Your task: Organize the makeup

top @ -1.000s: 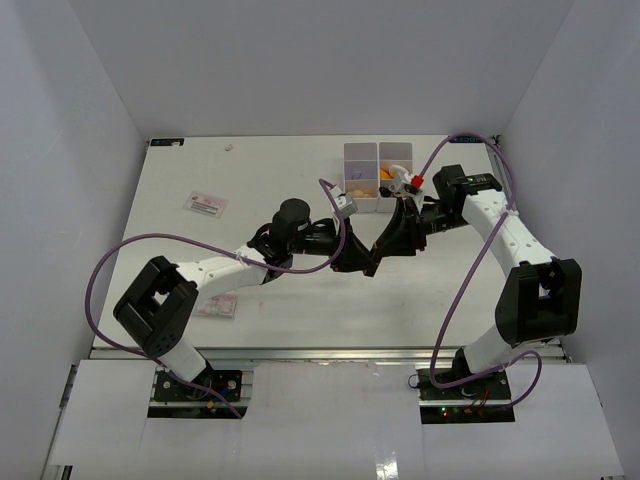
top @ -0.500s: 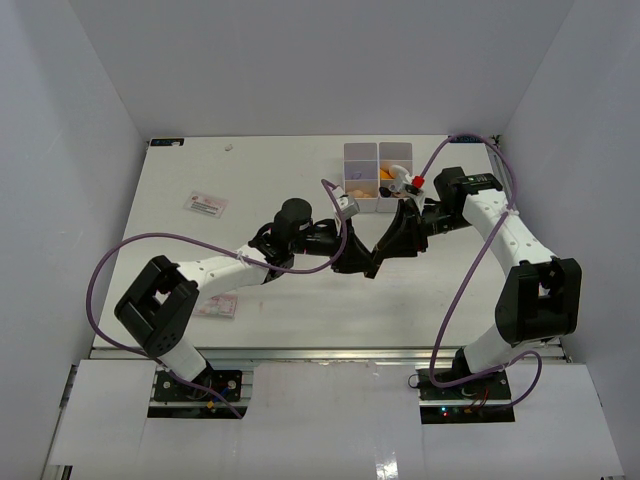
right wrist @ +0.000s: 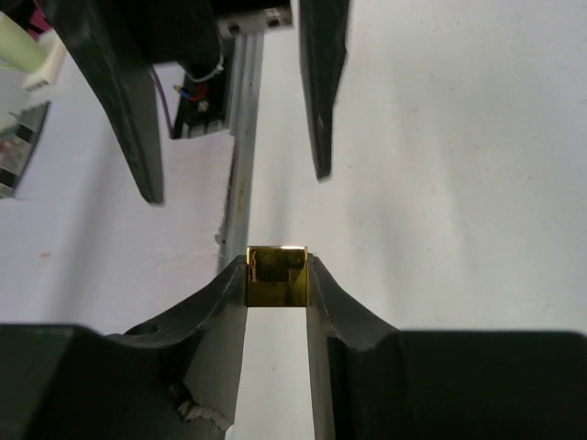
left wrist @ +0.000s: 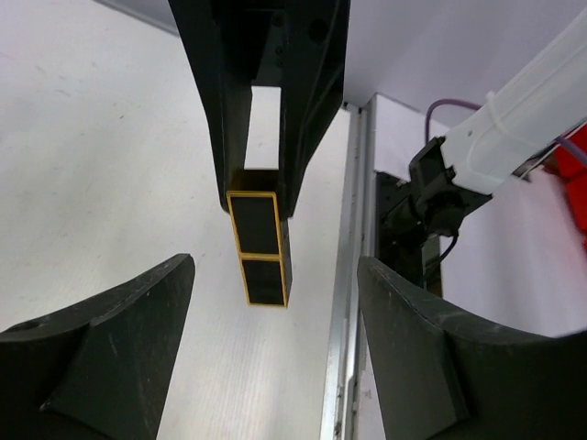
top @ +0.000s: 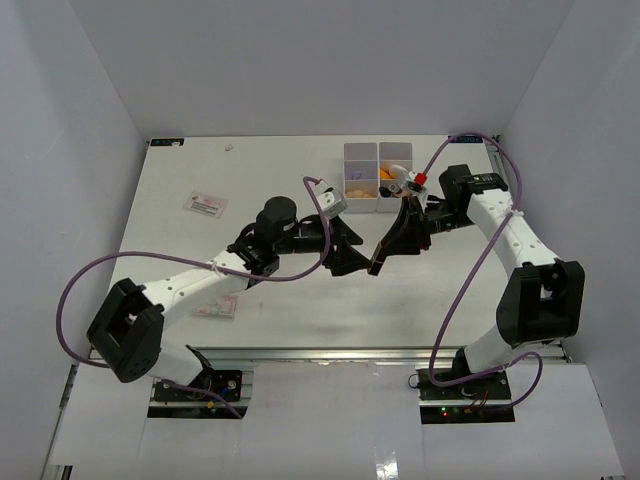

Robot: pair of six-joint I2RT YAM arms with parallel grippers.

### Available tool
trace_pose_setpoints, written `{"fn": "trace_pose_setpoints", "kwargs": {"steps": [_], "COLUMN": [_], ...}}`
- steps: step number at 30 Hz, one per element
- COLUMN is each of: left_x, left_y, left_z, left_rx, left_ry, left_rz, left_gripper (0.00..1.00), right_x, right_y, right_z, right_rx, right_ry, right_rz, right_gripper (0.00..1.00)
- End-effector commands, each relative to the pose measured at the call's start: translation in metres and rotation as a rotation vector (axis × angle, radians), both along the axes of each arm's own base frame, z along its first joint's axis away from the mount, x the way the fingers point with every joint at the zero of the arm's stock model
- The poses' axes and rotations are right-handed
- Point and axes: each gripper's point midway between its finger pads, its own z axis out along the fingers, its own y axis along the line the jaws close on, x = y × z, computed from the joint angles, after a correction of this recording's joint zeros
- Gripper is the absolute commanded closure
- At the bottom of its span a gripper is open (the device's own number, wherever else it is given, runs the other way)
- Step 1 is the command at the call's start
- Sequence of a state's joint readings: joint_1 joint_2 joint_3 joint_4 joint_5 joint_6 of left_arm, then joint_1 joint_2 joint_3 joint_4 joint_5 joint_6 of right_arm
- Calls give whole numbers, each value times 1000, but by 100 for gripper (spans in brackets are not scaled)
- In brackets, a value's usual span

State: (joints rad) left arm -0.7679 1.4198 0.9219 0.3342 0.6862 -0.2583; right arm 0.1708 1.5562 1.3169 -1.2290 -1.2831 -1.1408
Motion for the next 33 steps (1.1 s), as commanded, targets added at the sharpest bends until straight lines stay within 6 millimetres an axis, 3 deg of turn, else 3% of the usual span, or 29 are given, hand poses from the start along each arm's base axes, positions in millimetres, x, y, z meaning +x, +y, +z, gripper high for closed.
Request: {"fn": "trace_pose_setpoints", "kwargs": {"steps": [1,4,6,10,13,18,27,33], "left_x": [2,12,15,27,26,20,21,23], "left_y": [30,53,70,114,134,148,154,153], "left_z": [23,23,10,3,-11,-14,-16,-25], "left_rx": [38,117,191,242,274,274,281,308], "left_ry": [-120,-148,-144,-187,-190,-178,-161,-144], "left_rz": [110,229,301,521,590,635,669,672], "left_gripper": [16,15,15,3,2,2,2,2], "right_x": [8,28,29,44,51,63,81,112], "right_y": [-10,-21,-27,-39,-44,-48,-58,-67], "right_z": [-16,-26,-32,-39,-41,-35,-27,-15], "right_rx": [-106,-203,-241,-308,-330,-341,-373,-392], "right_ry": [-43,-151,-184,-233,-242,-265,-299,-351], "right_rz": [-87,-218,-275,-382,-430,-498,-599,-705], "right_gripper": [92,92,92,92,92,92,92,92]}}
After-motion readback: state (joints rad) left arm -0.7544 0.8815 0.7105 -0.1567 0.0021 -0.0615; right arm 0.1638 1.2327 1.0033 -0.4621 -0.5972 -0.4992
